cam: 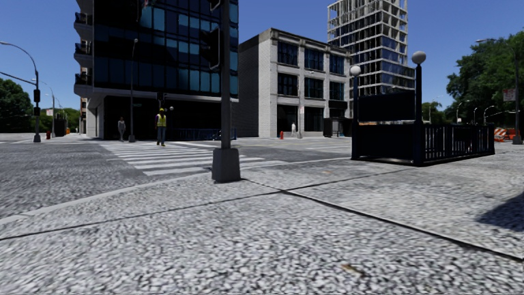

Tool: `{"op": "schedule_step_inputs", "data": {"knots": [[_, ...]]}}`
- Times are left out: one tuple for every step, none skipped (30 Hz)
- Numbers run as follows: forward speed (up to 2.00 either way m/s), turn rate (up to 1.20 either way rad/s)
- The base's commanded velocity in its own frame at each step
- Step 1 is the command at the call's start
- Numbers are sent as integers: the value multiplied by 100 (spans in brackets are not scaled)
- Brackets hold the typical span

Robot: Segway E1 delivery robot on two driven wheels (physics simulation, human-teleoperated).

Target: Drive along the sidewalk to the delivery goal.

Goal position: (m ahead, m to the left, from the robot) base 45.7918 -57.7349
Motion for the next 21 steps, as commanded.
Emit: {"op": "schedule_step_inputs", "data": {"knots": [[130,-25],[130,-25],[130,-25],[130,-25],[130,-25],[130,-25],[130,-25],[130,-25],[130,-25],[130,-25],[130,-25],[130,-25],[130,-25],[130,-25],[130,-28],[130,-29],[130,-34],[130,-34],[130,-37],[130,-40],[130,-41]]}}
